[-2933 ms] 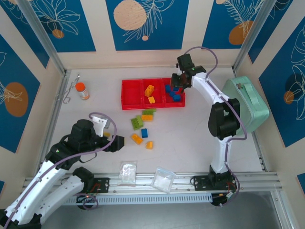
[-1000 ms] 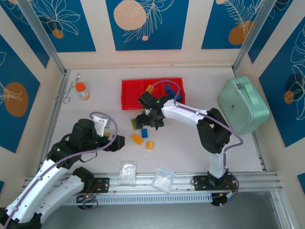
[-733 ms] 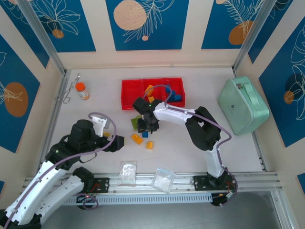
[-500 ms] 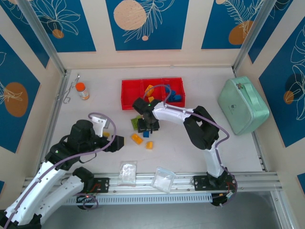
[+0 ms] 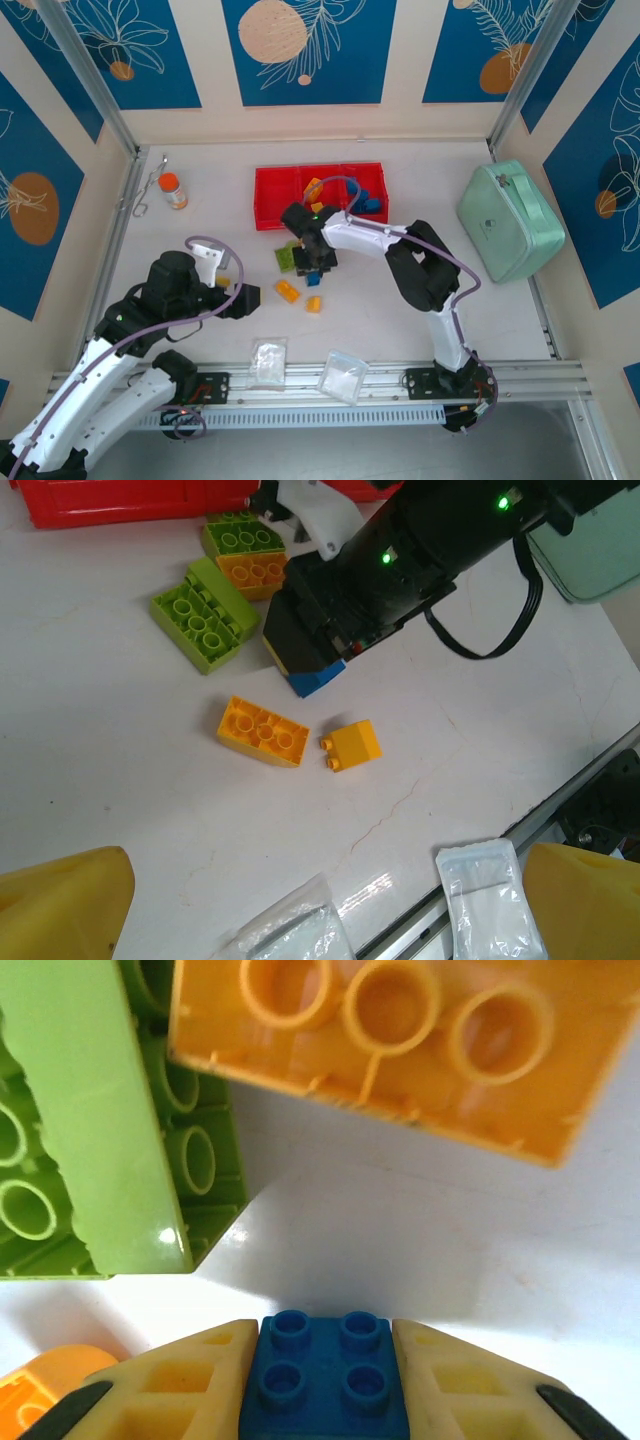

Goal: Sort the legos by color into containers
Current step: Pick up the lego from the center of the table, then place the lego in the container.

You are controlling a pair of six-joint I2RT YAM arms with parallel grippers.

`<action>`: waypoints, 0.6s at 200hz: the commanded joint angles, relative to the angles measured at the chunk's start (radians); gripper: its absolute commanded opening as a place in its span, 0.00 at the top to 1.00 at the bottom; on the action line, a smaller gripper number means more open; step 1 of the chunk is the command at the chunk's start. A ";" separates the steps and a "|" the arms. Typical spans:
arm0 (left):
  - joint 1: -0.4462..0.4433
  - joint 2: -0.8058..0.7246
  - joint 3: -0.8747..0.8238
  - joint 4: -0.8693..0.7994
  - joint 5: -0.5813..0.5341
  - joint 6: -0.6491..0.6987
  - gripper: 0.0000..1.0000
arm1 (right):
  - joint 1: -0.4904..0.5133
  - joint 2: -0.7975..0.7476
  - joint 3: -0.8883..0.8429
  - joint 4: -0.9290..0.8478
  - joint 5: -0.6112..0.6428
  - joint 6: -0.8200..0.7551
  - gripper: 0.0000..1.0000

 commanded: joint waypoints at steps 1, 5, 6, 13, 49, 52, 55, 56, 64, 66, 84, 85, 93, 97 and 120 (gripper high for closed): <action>-0.005 0.001 -0.010 0.012 0.010 0.013 0.01 | -0.043 -0.118 0.025 -0.001 -0.042 -0.060 0.78; -0.005 0.001 -0.009 0.012 0.010 0.013 0.01 | -0.049 -0.129 0.030 -0.003 -0.044 -0.072 0.78; -0.006 0.002 -0.009 0.012 0.010 0.013 0.01 | -0.051 -0.132 0.031 -0.003 -0.044 -0.076 0.78; -0.006 0.004 -0.010 0.012 0.010 0.013 0.01 | -0.066 -0.150 0.045 -0.007 -0.042 -0.098 0.78; -0.006 0.006 -0.010 0.015 0.016 0.013 0.01 | -0.184 -0.194 0.123 -0.027 -0.020 -0.237 0.78; -0.005 0.007 -0.010 0.014 0.016 0.013 0.01 | -0.199 -0.195 0.126 -0.023 -0.021 -0.249 0.78; -0.005 0.006 -0.010 0.015 0.017 0.013 0.01 | -0.211 -0.196 0.131 -0.018 -0.021 -0.259 0.78; -0.005 0.007 -0.010 0.015 0.017 0.013 0.01 | -0.217 -0.196 0.131 -0.015 -0.021 -0.261 0.78; -0.005 0.008 -0.011 0.016 0.018 0.013 0.01 | -0.256 -0.195 0.138 0.004 -0.040 -0.290 0.78; -0.005 0.009 -0.011 0.016 0.018 0.013 0.01 | -0.266 -0.194 0.143 0.010 -0.050 -0.300 0.78; -0.005 0.011 -0.011 0.015 0.018 0.013 0.00 | -0.349 -0.177 0.168 0.061 -0.110 -0.352 0.78; -0.006 0.011 -0.010 0.015 0.018 0.013 0.01 | -0.353 -0.174 0.172 0.061 -0.112 -0.355 0.78; -0.005 0.014 -0.010 0.014 0.018 0.013 0.01 | -0.384 -0.154 0.202 0.060 -0.140 -0.370 0.78; -0.005 0.014 -0.009 0.014 0.019 0.013 0.01 | -0.398 -0.142 0.217 0.061 -0.159 -0.376 0.78; -0.005 0.018 -0.010 0.014 0.015 0.013 0.01 | -0.463 -0.065 0.293 0.083 -0.218 -0.385 0.78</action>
